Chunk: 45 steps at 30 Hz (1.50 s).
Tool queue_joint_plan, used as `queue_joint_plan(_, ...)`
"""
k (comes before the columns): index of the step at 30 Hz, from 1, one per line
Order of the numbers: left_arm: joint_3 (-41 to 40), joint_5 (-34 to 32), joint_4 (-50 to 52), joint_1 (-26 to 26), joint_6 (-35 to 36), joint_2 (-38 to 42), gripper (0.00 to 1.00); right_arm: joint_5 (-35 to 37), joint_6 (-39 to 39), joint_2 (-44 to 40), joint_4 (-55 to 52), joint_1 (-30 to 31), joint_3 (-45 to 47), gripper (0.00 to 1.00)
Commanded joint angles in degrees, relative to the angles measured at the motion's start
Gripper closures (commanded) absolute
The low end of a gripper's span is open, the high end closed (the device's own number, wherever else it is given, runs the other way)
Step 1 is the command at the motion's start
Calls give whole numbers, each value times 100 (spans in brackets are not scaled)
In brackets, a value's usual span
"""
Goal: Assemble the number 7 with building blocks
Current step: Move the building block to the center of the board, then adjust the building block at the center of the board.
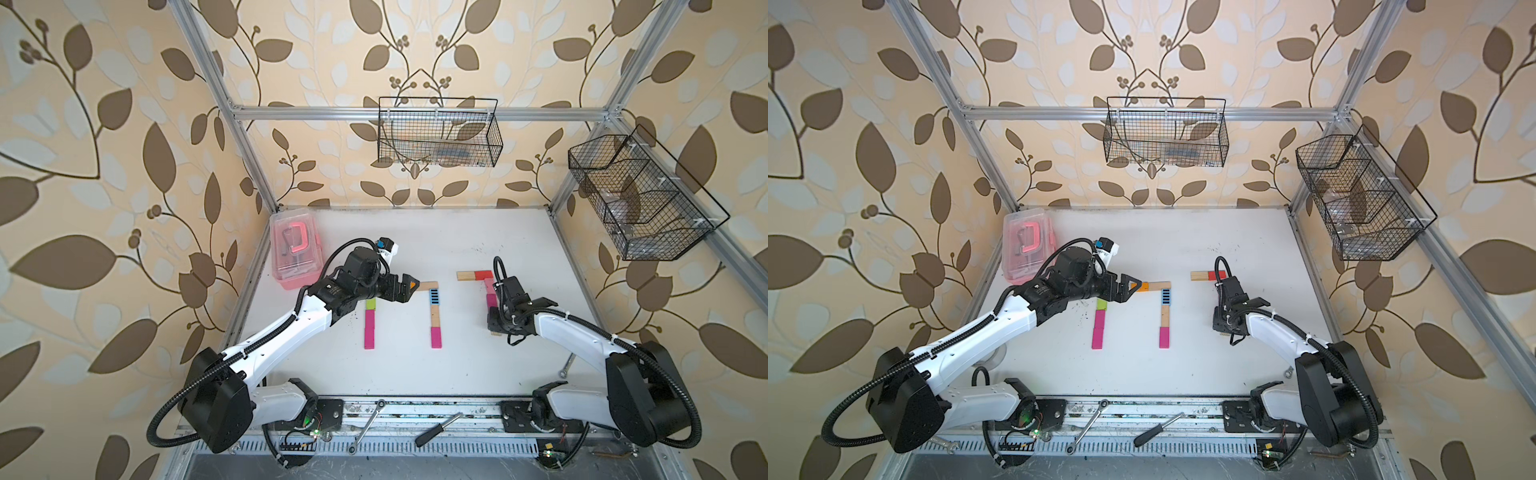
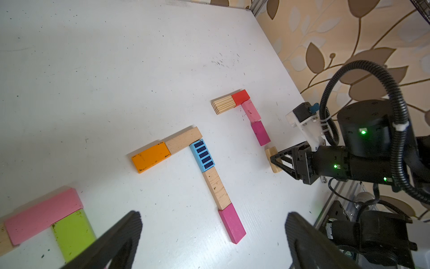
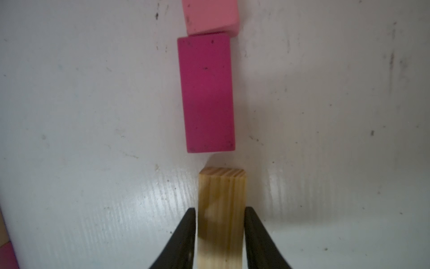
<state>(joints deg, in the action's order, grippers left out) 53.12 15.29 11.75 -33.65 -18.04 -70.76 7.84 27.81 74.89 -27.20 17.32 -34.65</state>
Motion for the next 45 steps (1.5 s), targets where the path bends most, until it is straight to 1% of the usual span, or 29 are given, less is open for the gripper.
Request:
queue_joint_plan(1,99,158,-183,69,46,64,1,-77,37,99,180,-61,37,63)
queue_joint_plan(4,93,125,-160,69,55,87,1,77,-34,239,56,-35,-201,62)
queue_joint_plan(6,73,90,-147,66,51,105,1,117,-111,325,-79,-26,-341,59)
queue_joint_plan(7,67,80,-146,68,55,98,1,151,-148,341,-200,-12,-436,56)
queue_joint_plan(10,105,101,-129,69,42,50,1,515,-221,260,-671,86,-813,42)
queue_joint_plan(12,142,145,-129,69,46,-19,1,471,-352,160,-788,73,-1045,34)
queue_joint_plan(16,189,440,-259,69,-1,-225,1,235,-630,200,-811,-170,-1352,29)
queue_joint_plan(18,224,714,-398,68,-113,-423,1,66,-770,208,-759,-481,-1394,27)
queue_joint_plan(20,229,900,-621,39,-297,-666,1,-304,-935,188,-651,-851,-1386,25)
queue_joint_plan(22,308,958,-750,-105,-384,-933,1,-627,-1073,111,-531,-1199,-1361,19)
queue_joint_plan(23,402,921,-753,-214,-394,-1100,1,-744,-1121,50,-474,-1366,-1345,14)
queue_joint_plan(26,744,885,-749,-588,-432,-1764,1,-640,-1138,-178,-330,-1746,-1222,5)
queue_joint_plan(28,972,865,-800,-820,-526,-2172,1,-641,-1103,-375,-175,-1969,-1076,0)
queue_joint_plan(30,1223,912,-888,-997,-638,-2613,1,-824,-1107,-554,15,-2229,-888,0)
queue_joint_plan(34,1725,460,-855,-1379,-729,-3412,2,-1511,-1153,-598,290,-2769,-656,0)
queue_joint_plan(37,2254,475,-652,-1546,-709,-4007,14,-1893,-1199,-581,504,-3066,-472,0)
queue_joint_plan(39,2377,491,-798,-1591,-820,-4244,22,-2142,-1217,-550,670,-3193,-379,0)
queue_joint_plan(42,2588,537,-961,-1614,-963,-4574,31,-2334,-1182,-490,868,-3234,-267,0)
queue_joint_plan(45,2980,463,-856,-1658,-1016,-4943,38,-2493,-1140,-454,1011,-3235,-170,0)
